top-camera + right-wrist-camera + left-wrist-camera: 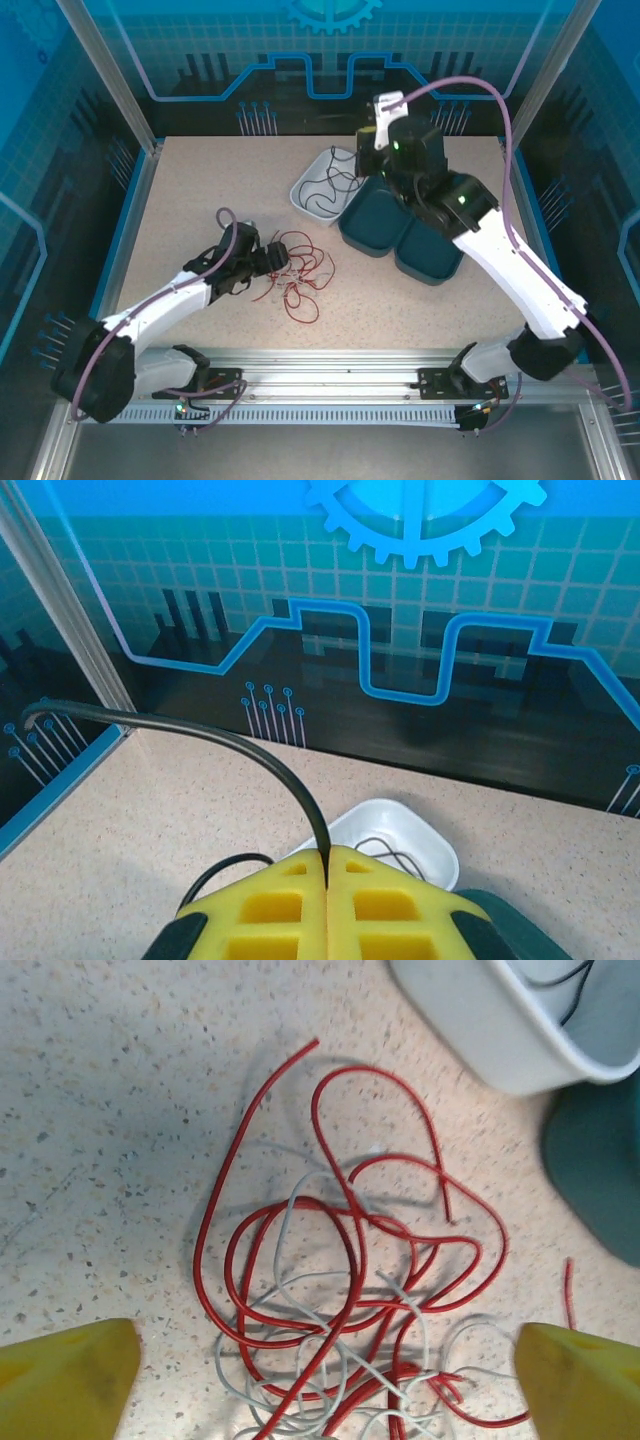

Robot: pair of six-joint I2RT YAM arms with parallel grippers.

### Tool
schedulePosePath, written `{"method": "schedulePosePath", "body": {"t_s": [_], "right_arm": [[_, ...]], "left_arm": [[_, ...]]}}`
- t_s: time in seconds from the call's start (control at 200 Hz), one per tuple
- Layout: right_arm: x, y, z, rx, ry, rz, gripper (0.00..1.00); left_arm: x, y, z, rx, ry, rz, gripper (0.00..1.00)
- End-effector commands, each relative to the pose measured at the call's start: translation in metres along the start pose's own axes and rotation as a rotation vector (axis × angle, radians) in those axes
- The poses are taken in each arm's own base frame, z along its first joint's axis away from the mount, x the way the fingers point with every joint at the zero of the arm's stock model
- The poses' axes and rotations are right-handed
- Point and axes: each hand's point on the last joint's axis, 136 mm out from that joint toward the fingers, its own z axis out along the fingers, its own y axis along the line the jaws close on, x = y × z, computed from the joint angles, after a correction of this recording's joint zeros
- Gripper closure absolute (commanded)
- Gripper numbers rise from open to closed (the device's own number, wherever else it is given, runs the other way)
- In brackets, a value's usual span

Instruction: Untangle the cables

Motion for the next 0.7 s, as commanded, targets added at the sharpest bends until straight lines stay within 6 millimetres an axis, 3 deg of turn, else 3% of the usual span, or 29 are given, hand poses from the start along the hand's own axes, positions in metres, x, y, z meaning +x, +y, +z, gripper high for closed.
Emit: {"method": "schedulePosePath", "body": {"t_s": [0.0, 0.15, 0.325, 0.515, 0.695], "right_arm": [[-0.027, 0.002, 0.014, -0.030, -0.048, 0.000, 1.00], [-0.033, -0.012, 0.053, 0.044, -0.052, -0.019, 1.00], [-0.025, -0.028, 0.105, 0.137, -0.045, -0.041, 1.00], [-0.007, -0.039, 0.157, 0.202, 0.000, -0.065, 1.00], [0.014, -0.051, 0.185, 0.252, 0.039, -0.079, 1.00]], "left_arm": [[0.002, 0.010, -0.012, -0.031, -0.001, 0.016, 0.01], [-0.005, 0.017, -0.027, -0.064, -0.039, 0.036, 0.01], [-0.012, 0.017, -0.041, -0.057, -0.082, 0.056, 0.01], [-0.018, 0.019, -0.048, -0.063, -0.105, 0.067, 0.01], [-0.019, 0.019, -0.048, -0.063, -0.107, 0.072, 0.01]]}}
